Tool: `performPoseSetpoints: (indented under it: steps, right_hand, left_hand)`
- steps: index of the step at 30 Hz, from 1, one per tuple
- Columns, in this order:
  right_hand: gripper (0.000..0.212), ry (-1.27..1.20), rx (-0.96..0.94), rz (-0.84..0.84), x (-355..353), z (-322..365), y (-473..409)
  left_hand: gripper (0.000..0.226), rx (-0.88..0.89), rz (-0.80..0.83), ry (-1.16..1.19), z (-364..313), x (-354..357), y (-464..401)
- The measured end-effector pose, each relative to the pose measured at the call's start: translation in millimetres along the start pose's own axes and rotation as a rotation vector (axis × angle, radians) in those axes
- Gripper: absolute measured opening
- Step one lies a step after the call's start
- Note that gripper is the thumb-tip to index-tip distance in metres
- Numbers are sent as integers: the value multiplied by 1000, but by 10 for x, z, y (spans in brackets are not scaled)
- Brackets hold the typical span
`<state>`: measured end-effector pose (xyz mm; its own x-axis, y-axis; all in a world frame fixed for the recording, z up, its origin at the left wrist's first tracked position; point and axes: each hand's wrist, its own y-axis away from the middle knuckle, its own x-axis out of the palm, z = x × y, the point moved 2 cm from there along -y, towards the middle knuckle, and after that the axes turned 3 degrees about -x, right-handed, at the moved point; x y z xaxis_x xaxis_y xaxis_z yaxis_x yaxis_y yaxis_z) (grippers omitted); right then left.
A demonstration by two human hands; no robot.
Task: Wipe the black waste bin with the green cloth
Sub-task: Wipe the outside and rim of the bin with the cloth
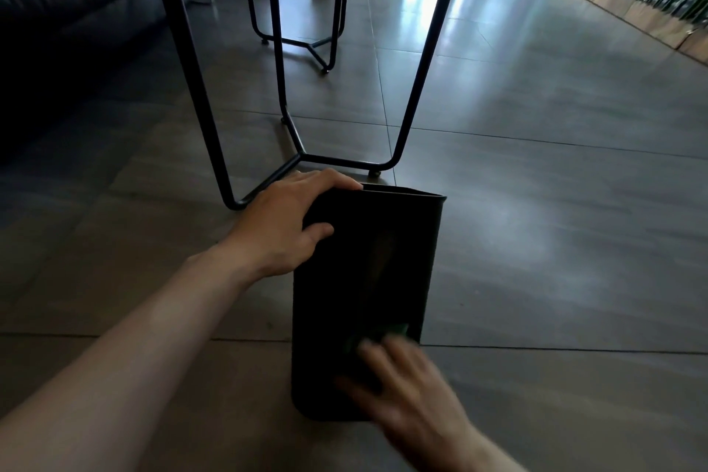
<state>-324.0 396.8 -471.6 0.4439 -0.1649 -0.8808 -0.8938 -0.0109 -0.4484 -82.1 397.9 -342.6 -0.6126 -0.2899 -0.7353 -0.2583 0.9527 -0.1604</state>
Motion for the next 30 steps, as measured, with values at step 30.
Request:
performPoseSetpoints:
  steps: [30]
  right_hand:
    - [27,-94,103,96,-43,103,8]
  left_hand:
    - [61,55,32,-11,30,53,-32]
